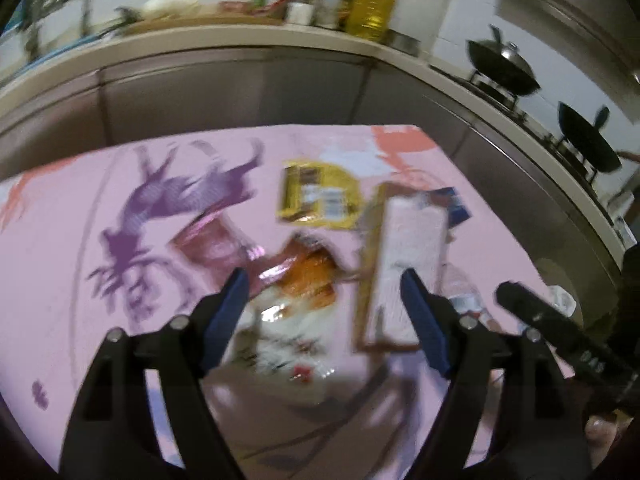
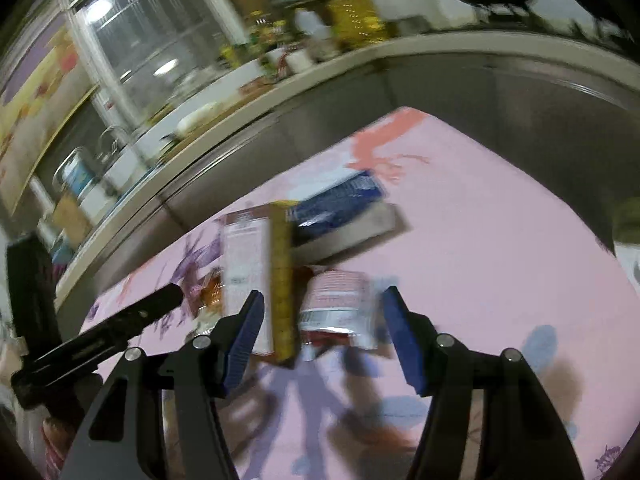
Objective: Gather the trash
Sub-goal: 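Grasp brown-and-white box with left tool while right grasps small packet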
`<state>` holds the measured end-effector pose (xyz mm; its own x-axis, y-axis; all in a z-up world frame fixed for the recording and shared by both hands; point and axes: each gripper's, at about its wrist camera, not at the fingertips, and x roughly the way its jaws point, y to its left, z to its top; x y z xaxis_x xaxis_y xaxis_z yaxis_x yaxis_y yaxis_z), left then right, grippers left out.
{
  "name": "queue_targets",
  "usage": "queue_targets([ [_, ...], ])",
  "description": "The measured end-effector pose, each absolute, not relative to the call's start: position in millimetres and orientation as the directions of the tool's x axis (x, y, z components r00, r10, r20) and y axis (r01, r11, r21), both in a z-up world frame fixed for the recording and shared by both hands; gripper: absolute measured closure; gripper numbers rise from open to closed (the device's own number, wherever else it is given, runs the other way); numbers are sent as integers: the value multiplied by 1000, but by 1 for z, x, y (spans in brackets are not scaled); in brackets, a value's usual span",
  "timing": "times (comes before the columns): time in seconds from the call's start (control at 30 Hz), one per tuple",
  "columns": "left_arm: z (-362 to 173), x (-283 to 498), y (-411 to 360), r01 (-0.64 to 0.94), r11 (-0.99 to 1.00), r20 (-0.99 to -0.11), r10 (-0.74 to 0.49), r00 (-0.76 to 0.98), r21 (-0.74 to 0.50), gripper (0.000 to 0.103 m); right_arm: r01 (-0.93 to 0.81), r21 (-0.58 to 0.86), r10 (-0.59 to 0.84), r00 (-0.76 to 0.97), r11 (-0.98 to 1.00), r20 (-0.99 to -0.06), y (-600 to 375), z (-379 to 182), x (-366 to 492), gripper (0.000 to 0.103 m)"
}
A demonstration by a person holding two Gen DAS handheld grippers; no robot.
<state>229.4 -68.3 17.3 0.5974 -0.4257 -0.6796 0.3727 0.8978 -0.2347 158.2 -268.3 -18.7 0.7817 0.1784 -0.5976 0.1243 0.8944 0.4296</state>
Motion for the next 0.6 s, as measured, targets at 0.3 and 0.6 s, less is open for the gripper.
queue_targets([
  [0.3,0,255,-134,403,909,-712,-355,606,-111,20,171,682,396,705,711,-589,-319,-66,174,51],
  [0.6,2,246,-132,405,909,-727,-346,593,-101,40,152,794,530,670,588,-520,-319,-75,190,75],
])
